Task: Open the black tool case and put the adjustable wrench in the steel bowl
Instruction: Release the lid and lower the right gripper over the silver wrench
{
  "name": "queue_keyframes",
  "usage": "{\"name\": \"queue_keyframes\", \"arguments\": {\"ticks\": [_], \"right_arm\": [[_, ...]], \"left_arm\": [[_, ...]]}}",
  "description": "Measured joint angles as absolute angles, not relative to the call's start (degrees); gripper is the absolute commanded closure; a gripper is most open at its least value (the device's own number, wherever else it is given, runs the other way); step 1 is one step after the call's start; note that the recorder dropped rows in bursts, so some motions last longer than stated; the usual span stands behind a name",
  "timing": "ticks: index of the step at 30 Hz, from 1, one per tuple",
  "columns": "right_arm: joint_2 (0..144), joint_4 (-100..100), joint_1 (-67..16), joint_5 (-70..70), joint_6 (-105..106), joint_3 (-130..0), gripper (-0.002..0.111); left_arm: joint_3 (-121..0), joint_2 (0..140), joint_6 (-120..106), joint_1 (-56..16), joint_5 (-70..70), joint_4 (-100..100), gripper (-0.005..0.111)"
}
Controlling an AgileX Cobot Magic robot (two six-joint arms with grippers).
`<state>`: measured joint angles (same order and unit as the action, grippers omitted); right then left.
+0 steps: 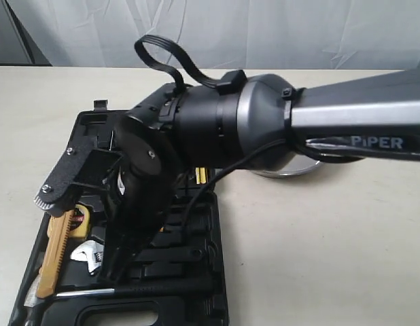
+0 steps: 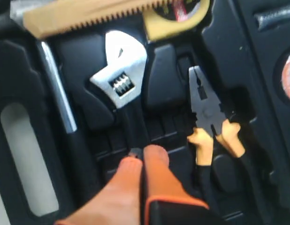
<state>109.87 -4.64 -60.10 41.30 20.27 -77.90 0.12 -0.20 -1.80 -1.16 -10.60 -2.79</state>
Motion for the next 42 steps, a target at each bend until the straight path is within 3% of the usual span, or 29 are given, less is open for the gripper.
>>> {"name": "queue_keyframes", "arguments": {"ticks": [29,31,37,42], "right_arm": [[117.57,-3.29,-59.6,34.61,22.23,-77.9,0.108],[117.57,-3.95,-59.6,34.78,22.23,-77.9,0.101],[117.57,-5.18,-59.6,36.33,22.24,-77.9,0.063],[117.97,-4.83,-59.6,36.46,23.79,-77.9,0.064]], "left_arm": [[0.12,-0.2,-1.8,-1.16,-10.6,-2.79,0.106],[0.12,-0.2,-1.8,-1.16,-10.6,-2.79,0.106],[0.12,-0.2,-1.8,-1.16,-10.6,-2.79,0.106],[0.12,-0.2,-1.8,-1.16,-10.6,-2.79,0.106]]}}
